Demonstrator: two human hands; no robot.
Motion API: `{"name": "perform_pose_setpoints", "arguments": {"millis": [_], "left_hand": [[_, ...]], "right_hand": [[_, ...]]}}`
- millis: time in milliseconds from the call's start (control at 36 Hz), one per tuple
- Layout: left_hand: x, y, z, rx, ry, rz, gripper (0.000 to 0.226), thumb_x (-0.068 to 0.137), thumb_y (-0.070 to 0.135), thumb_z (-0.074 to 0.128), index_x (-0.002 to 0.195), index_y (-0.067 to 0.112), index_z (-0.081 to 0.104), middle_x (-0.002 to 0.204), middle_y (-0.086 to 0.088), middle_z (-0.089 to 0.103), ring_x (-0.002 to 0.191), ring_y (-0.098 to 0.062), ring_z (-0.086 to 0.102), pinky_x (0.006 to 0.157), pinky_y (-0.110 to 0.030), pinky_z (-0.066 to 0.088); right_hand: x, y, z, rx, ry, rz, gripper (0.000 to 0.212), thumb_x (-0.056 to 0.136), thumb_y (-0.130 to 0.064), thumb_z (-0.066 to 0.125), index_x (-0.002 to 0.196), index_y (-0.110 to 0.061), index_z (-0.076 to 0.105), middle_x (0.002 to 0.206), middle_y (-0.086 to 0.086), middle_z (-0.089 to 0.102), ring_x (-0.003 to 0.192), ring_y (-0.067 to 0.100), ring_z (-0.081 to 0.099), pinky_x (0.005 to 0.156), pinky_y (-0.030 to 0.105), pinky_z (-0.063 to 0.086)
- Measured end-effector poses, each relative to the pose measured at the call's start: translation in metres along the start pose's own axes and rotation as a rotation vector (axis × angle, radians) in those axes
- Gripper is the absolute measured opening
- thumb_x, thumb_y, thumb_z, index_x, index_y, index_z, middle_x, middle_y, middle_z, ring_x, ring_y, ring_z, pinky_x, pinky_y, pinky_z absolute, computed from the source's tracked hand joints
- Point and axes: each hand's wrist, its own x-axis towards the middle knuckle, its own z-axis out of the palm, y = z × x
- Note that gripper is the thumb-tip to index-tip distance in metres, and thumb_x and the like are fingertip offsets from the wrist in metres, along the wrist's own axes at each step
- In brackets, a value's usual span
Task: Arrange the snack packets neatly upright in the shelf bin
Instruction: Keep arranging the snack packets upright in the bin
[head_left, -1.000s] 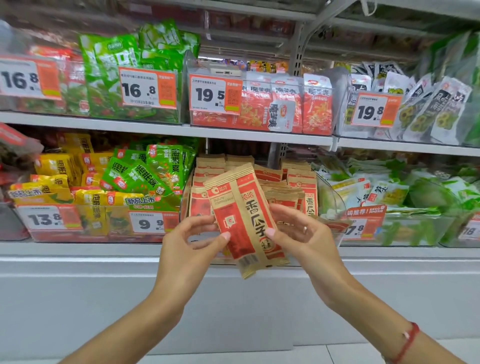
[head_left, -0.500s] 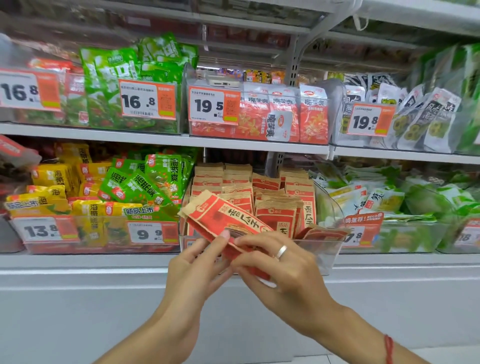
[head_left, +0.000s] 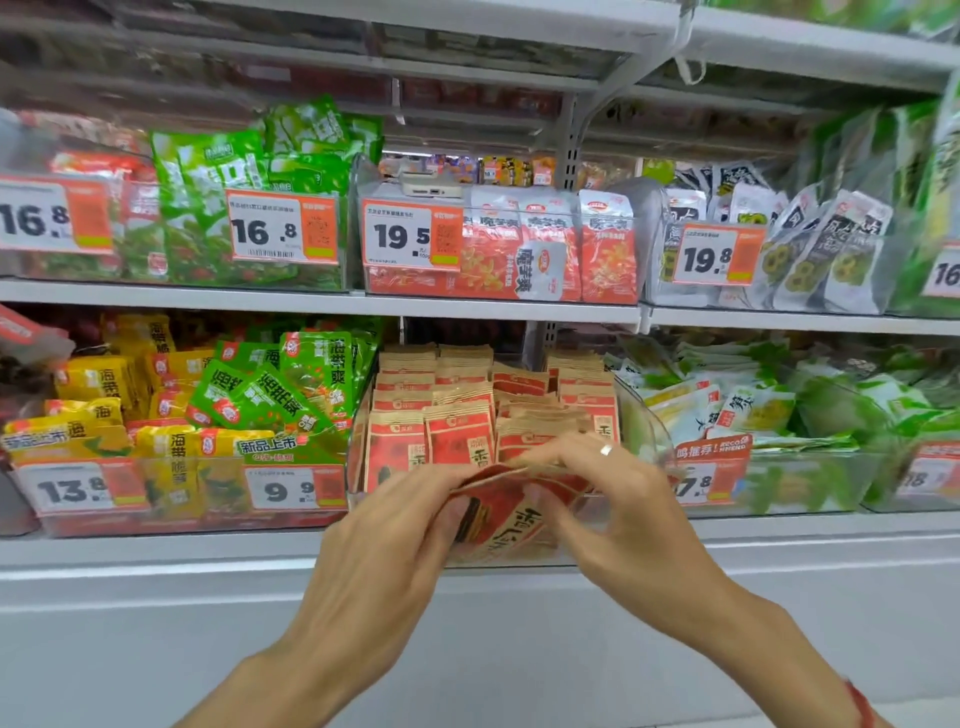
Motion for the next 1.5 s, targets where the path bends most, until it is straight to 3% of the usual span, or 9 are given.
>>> {"name": "perform_pose_setpoints", "arguments": {"millis": [306,389,500,806,917,1083,1278,1417,1500], "left_hand": [[0.067,0.013,0.039,0.171,0.011,0.082,0.045,0.096,0.050,0.034,0.127,0.027,0.057,0.123,0.012,0.063,0.108,-0.002,0.057,0.075,-0.009,0.041],[0.084,0.003,0.067,0.289,-0.128,0.125,0.058,0.095,0.055,0.033,0.138,0.020,0.049,0.142,0.003,0.051,0.128,-0.013,0.050,0.099,-0.026,0.042],[0.105,0.007,0.090,0.399,-0.361,0.172,0.069,0.098,0.057,0.030,0.154,0.022,0.008,0.162,0.004,0.009,0.149,-0.012,0.009,0.118,-0.028,0.001],[0.100,-0.016,0.075,0.359,-0.331,0.121,0.068,0.087,0.068,0.010,0.141,0.034,0.032,0.137,0.018,0.047,0.123,-0.002,0.047,0.091,-0.020,0.045],[0.099,-0.016,0.074,0.350,-0.360,0.129,0.055,0.095,0.062,0.026,0.142,0.033,0.029,0.138,0.017,0.045,0.124,-0.003,0.045,0.096,-0.025,0.045],[0.104,-0.017,0.072,0.334,-0.412,0.160,0.056,0.096,0.055,0.037,0.145,0.030,0.024,0.145,0.016,0.039,0.129,-0.004,0.041,0.100,-0.026,0.043],[0.105,-0.022,0.071,0.305,-0.415,0.182,0.057,0.097,0.054,0.039,0.146,0.032,0.022,0.146,0.016,0.038,0.131,-0.005,0.039,0.101,-0.029,0.043],[0.103,-0.023,0.073,0.280,-0.390,0.183,0.056,0.096,0.053,0.041,0.146,0.033,0.023,0.145,0.017,0.038,0.129,-0.004,0.040,0.099,-0.026,0.044],[0.102,-0.024,0.074,0.259,-0.371,0.185,0.057,0.096,0.053,0.042,0.146,0.033,0.024,0.146,0.018,0.038,0.130,-0.002,0.039,0.098,-0.024,0.044]], "right_hand": [[0.011,0.034,-0.096,-0.108,0.373,-0.020,0.026,0.082,-0.010,0.065,0.100,-0.029,0.062,0.088,-0.024,0.063,0.081,-0.006,0.058,0.076,0.008,0.042],[0.013,0.059,-0.114,-0.250,0.380,0.034,0.020,0.085,-0.008,0.066,0.103,-0.016,0.066,0.086,-0.009,0.063,0.079,0.004,0.057,0.075,0.012,0.043],[0.025,0.088,-0.118,-0.364,0.169,0.040,0.025,0.082,0.002,0.070,0.104,-0.011,0.069,0.089,-0.007,0.064,0.081,0.012,0.057,0.075,0.024,0.047],[0.053,0.134,-0.080,-0.452,-0.481,0.137,0.013,0.095,-0.019,0.055,0.105,-0.012,0.060,0.092,-0.002,0.058,0.085,0.009,0.048,0.079,0.033,0.043],[0.048,0.147,-0.050,-0.500,-0.741,0.261,0.022,0.100,-0.025,0.045,0.113,-0.011,0.057,0.102,0.006,0.063,0.091,0.022,0.055,0.075,0.033,0.040],[0.058,0.143,-0.047,-0.316,-0.614,0.281,0.016,0.092,-0.029,0.061,0.105,-0.025,0.070,0.091,-0.021,0.062,0.085,-0.001,0.058,0.081,0.023,0.048],[0.085,0.131,-0.060,-0.181,-1.046,0.496,0.029,0.093,-0.035,0.060,0.118,-0.023,0.068,0.117,-0.015,0.067,0.101,-0.004,0.061,0.091,0.009,0.044],[0.102,0.151,-0.043,-0.177,-0.507,0.476,0.008,0.090,-0.022,0.064,0.092,-0.022,0.071,0.100,-0.008,0.070,0.098,0.008,0.064,0.091,0.027,0.050],[0.102,0.168,-0.019,-0.503,-0.338,0.432,0.030,0.086,-0.016,0.062,0.115,-0.020,0.061,0.117,-0.002,0.062,0.114,0.020,0.055,0.096,0.039,0.047]]}}
